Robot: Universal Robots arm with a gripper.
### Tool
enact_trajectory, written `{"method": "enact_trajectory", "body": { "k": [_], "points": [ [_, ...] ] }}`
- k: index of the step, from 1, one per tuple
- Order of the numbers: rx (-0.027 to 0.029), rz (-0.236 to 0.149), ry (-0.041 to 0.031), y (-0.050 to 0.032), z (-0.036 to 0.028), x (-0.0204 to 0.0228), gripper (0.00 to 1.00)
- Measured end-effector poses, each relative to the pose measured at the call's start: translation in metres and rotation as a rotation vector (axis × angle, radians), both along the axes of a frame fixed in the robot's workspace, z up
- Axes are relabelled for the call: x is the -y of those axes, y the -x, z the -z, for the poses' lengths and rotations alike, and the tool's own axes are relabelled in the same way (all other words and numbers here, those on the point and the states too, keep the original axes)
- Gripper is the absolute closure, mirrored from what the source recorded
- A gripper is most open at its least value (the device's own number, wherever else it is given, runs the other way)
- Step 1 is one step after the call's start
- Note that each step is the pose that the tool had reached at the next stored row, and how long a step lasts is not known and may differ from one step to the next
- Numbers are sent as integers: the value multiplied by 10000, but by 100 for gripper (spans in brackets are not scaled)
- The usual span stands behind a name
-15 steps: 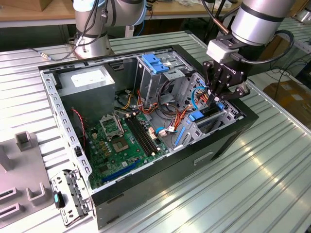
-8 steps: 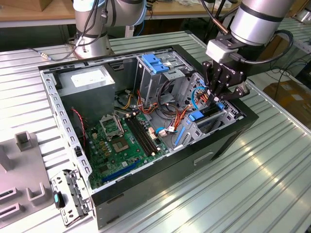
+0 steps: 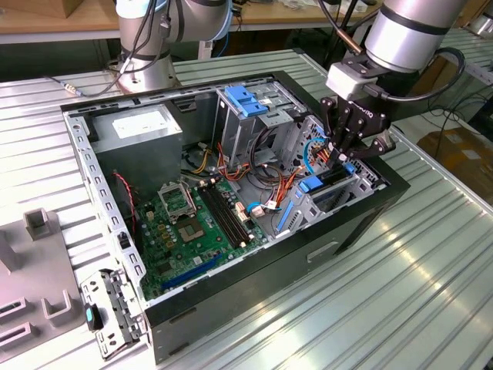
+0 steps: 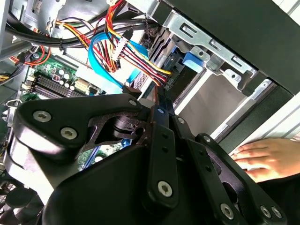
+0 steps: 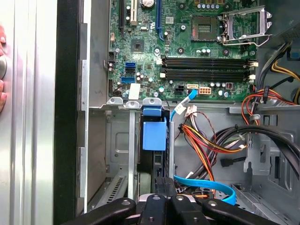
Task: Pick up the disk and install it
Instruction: 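Insert the second disk wire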
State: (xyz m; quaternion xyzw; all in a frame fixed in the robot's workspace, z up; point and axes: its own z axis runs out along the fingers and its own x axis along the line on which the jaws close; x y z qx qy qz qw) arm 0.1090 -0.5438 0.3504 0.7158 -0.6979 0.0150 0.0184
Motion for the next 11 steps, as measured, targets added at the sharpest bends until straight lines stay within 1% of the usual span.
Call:
{"method": "enact_trajectory", "body": {
  "k": [5,7,8,11],
  "points": [
    [0,0,0,0,-32,0,89],
    [0,0,1,0,-54,0,89],
    [0,0,1,0,-81,0,89],
    [0,0,0,0,-127,0,89]
  ]
}}
